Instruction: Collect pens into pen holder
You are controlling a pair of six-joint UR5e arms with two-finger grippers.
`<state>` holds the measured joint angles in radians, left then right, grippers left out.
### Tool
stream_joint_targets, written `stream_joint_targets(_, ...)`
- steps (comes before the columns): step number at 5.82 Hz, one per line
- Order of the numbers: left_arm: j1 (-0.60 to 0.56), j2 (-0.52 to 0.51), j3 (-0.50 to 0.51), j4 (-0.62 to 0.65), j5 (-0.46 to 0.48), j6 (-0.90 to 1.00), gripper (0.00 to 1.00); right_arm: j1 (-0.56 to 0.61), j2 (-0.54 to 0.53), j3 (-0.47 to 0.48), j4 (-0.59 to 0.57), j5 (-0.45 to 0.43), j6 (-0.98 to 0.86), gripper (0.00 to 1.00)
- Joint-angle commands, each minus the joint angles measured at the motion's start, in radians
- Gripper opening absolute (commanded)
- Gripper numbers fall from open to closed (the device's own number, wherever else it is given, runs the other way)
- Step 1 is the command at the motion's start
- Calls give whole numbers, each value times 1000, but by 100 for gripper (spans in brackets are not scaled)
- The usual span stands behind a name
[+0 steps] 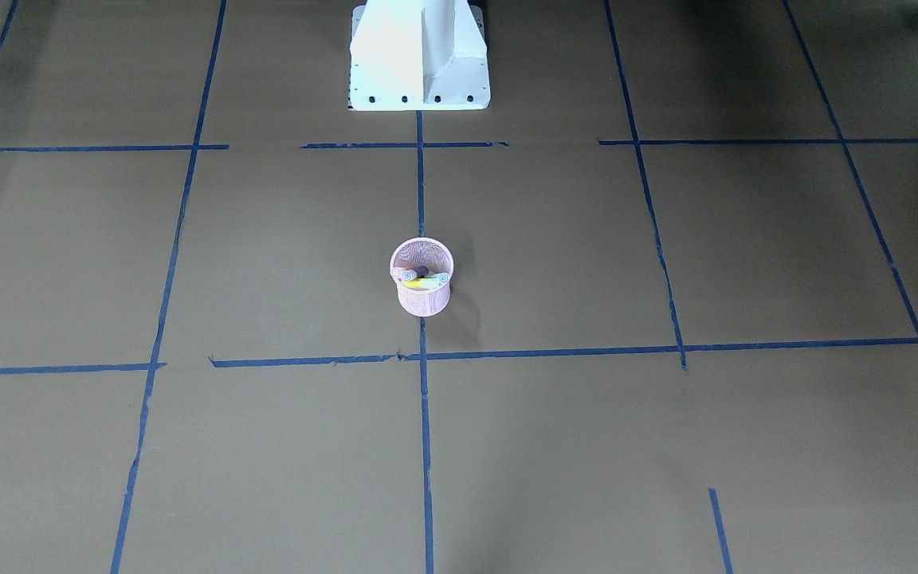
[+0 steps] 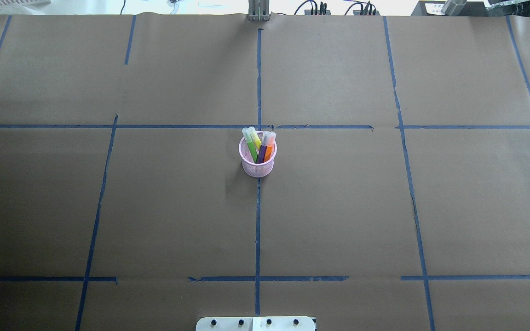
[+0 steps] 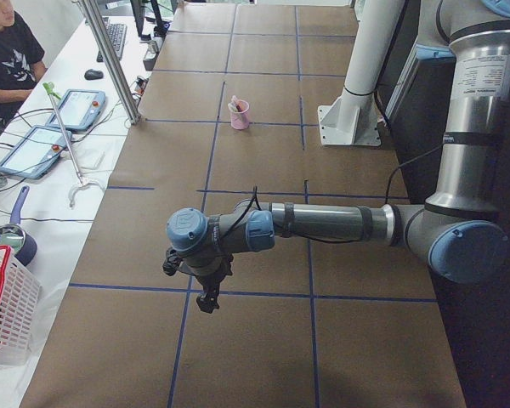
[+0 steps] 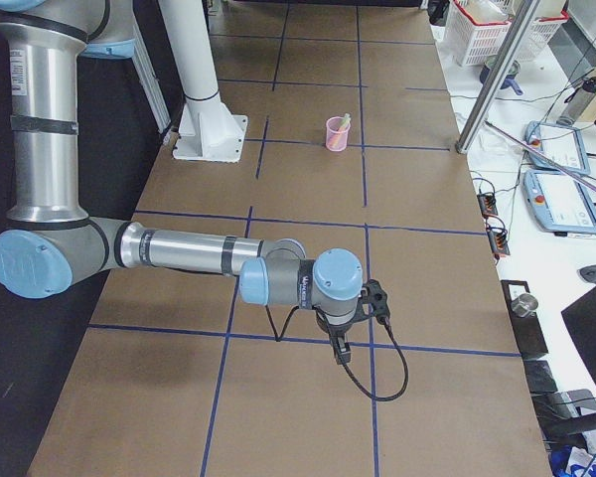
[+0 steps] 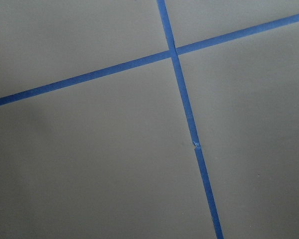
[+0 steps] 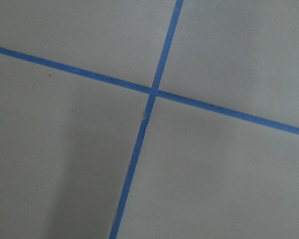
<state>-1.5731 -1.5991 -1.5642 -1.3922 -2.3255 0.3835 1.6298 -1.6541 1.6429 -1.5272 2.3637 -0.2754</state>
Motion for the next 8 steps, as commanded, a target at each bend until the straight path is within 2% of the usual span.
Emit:
stream_joint_targets(1,-1,16,-11,1,0,0,100,5,-53,176,-147,-51,10,100)
stream_joint_targets(4,-1,16,-11,-1,0,0,100,-19,-53,157,-146,-50,76,100)
stream_joint_targets(5,-1,16,-11,-1,0,2,100,-37,-53,123,-139,-49,97,100)
stream_joint_targets(8,-1,16,-11,1,0,2,100,-61,-50,113,-136,-50,91,100)
